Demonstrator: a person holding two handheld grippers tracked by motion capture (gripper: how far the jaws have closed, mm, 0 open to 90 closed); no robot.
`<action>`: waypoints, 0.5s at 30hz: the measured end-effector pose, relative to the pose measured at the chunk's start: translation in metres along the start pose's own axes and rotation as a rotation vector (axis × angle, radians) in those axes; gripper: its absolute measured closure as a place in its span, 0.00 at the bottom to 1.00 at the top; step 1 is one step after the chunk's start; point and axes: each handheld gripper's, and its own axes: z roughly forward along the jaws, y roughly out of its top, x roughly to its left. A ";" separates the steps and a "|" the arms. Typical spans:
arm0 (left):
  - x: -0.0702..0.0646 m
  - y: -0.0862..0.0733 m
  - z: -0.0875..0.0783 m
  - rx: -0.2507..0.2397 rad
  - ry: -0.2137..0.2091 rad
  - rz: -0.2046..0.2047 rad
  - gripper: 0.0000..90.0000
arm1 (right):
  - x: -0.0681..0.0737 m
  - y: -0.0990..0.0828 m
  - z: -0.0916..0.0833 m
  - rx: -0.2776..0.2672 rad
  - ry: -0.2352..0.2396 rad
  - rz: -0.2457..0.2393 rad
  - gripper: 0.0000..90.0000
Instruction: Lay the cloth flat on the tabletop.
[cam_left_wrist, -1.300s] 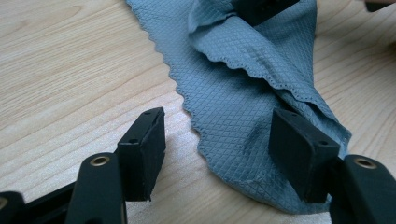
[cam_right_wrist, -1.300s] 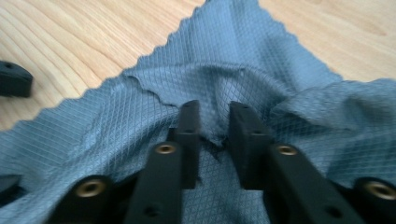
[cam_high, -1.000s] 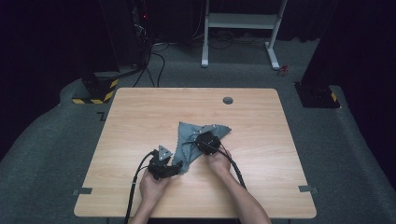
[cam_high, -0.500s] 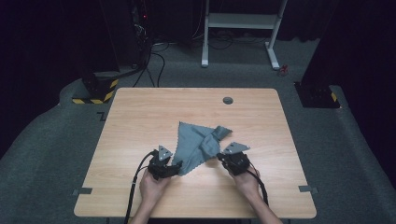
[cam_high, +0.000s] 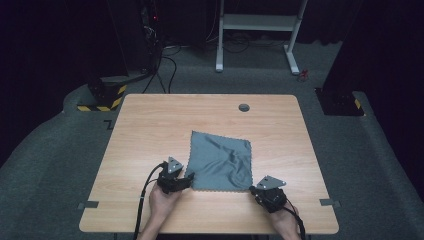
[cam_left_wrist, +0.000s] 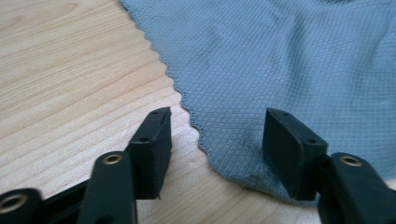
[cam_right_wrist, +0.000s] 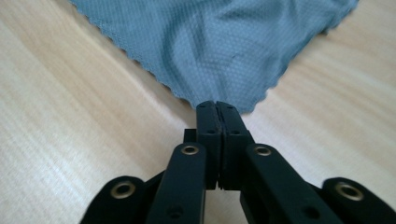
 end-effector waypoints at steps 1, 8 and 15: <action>0.001 0.000 -0.002 0.005 0.000 0.004 0.51 | -0.001 -0.001 0.000 -0.004 0.004 0.004 0.94; -0.005 0.004 -0.025 -0.014 -0.023 0.036 0.58 | -0.013 0.010 -0.003 -0.097 0.013 0.093 0.82; -0.023 0.009 -0.024 0.027 -0.082 0.118 0.60 | -0.019 0.020 0.024 -0.092 0.009 0.113 0.80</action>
